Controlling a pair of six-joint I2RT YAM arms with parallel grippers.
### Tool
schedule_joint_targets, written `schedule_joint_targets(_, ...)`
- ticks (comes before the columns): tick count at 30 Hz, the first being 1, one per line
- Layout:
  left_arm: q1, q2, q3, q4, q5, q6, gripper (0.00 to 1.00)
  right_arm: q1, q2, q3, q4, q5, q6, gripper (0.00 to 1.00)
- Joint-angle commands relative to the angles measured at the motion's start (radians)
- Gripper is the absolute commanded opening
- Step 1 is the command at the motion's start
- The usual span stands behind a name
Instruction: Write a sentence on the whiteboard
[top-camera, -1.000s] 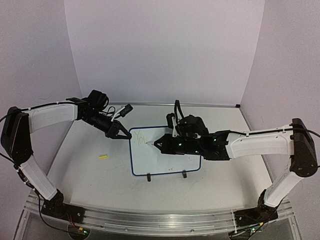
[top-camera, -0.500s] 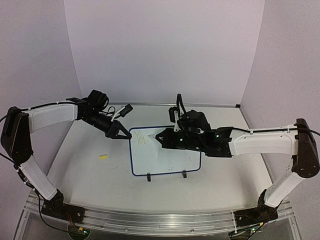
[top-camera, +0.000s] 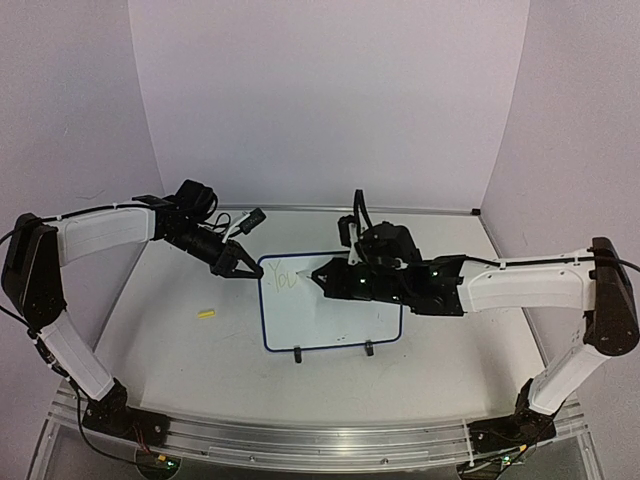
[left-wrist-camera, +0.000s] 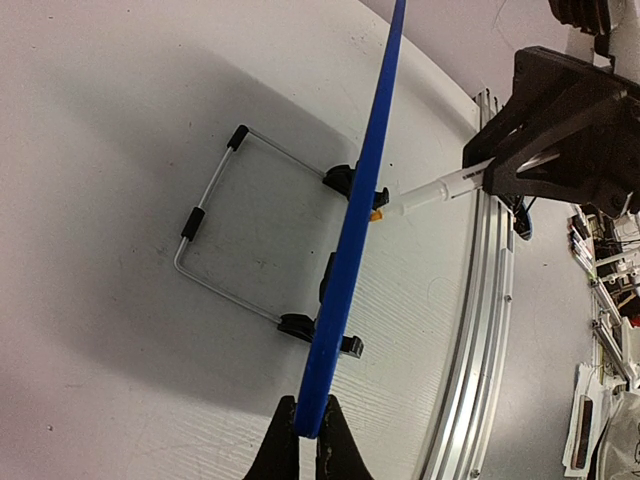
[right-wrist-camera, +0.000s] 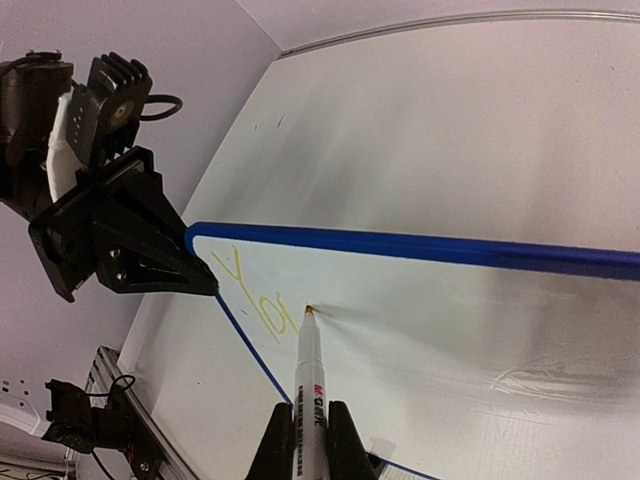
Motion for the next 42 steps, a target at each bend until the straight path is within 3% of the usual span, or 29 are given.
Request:
schedule_joint_targets(1,-0.012,-0.015,0.021,-0.044,-0.076,0.026,0.00,-0.006,-0.013,-0.040,-0.011,0.012,0.027,0.00)
schedule_joint_targets(21,-0.013,-0.017,0.019,-0.043,-0.080,0.027,0.00,-0.008,-0.146,-0.055,-0.022,0.063,0.000,0.00)
schedule_joint_targets(42,-0.013,-0.014,0.020,-0.044,-0.080,0.027,0.00,-0.013,-0.087,-0.056,-0.040,0.082,0.012,0.00)
